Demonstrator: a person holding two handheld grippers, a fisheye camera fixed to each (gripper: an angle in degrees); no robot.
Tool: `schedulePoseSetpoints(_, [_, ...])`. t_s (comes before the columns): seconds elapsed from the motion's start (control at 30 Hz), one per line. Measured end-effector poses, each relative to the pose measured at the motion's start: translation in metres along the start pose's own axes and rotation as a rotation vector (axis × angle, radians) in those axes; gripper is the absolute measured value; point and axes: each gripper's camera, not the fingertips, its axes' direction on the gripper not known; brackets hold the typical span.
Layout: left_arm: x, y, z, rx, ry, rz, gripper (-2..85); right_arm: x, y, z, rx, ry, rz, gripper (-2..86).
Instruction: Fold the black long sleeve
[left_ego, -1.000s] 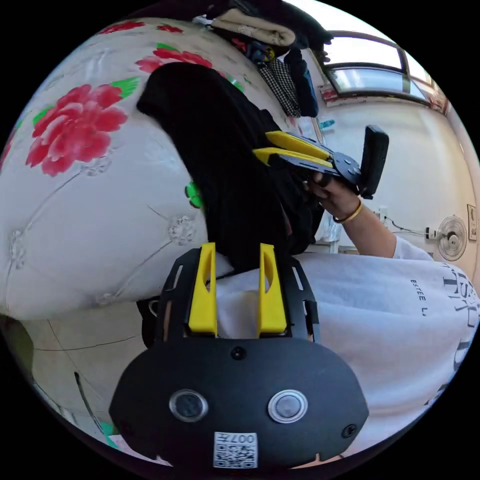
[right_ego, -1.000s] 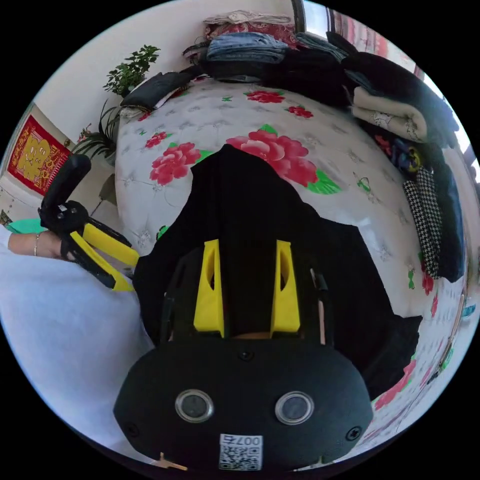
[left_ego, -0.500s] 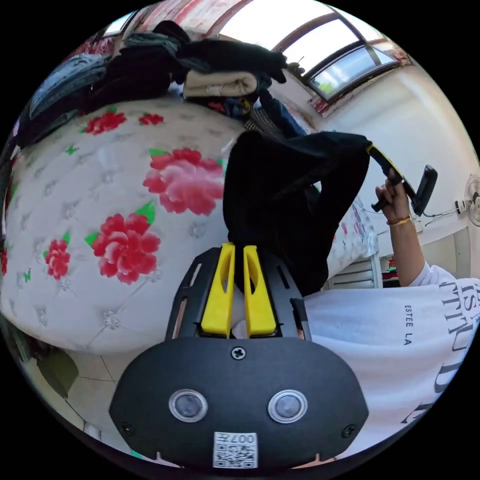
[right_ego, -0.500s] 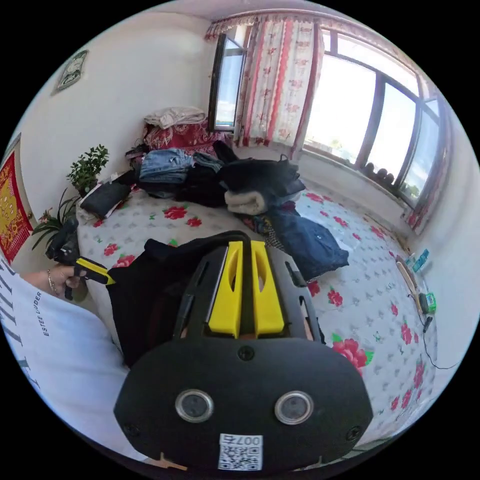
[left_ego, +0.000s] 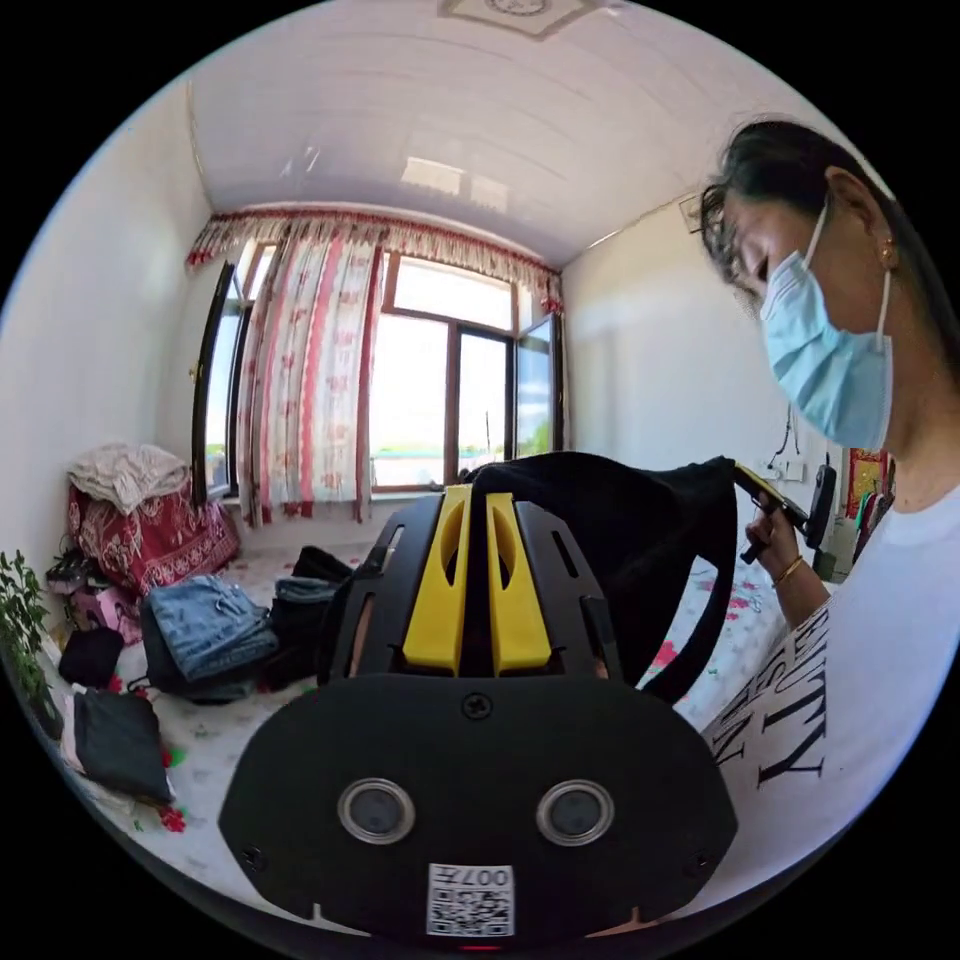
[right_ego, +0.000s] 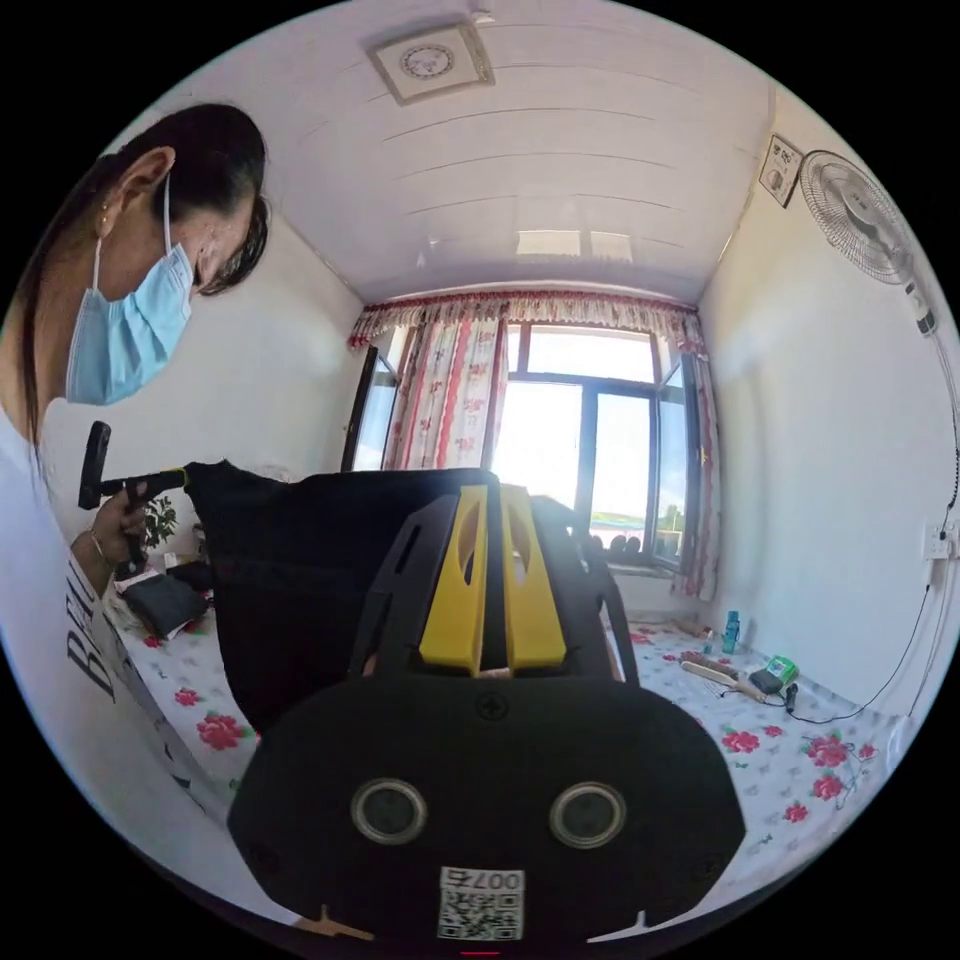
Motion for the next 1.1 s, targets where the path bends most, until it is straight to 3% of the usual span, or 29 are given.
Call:
schedulePoseSetpoints(0.17, [0.012, -0.037, -0.010, 0.100, -0.028, 0.083, 0.1, 0.005, -0.023, -0.004, 0.070, -0.044, -0.005, 0.4])
schedulePoseSetpoints(0.3, [-0.010, -0.048, 0.061, -0.021, -0.035, 0.079, 1.9, 0.027, -0.024, 0.047, 0.004, -0.069, 0.017, 0.9])
schedulePoseSetpoints(0.43, [-0.058, -0.004, 0.198, -0.394, -0.094, -0.004, 7.6, 0.055, 0.033, 0.170, -0.335, -0.026, 0.065, 3.3])
schedulePoseSetpoints(0.5, [-0.106, 0.070, 0.264, -0.662, -0.154, -0.186, 10.2, 0.071, 0.086, 0.217, -0.489, 0.009, 0.144, 5.1])
schedulePoseSetpoints(0.63, [-0.140, 0.186, 0.262, -0.810, -0.210, -0.371, 9.9, 0.092, 0.233, 0.261, -0.900, -0.056, 0.367, 7.7])
schedulePoseSetpoints(0.83, [-0.139, 0.357, 0.218, -1.189, -0.235, -0.577, 9.8, 0.069, 0.377, 0.233, -1.234, 0.005, 0.424, 9.1])
schedulePoseSetpoints(0.93, [-0.140, 0.399, 0.212, -1.316, -0.293, -0.578, 9.3, 0.053, 0.407, 0.241, -1.327, 0.004, 0.332, 9.4])
schedulePoseSetpoints(1.07, [-0.157, 0.404, 0.243, -1.363, -0.369, -0.410, 4.8, 0.037, 0.457, 0.280, -1.560, -0.016, 0.147, 8.6])
schedulePoseSetpoints(1.1, [-0.167, 0.404, 0.258, -1.406, -0.376, -0.379, 2.8, 0.039, 0.457, 0.283, -1.535, -0.040, 0.157, 8.2])
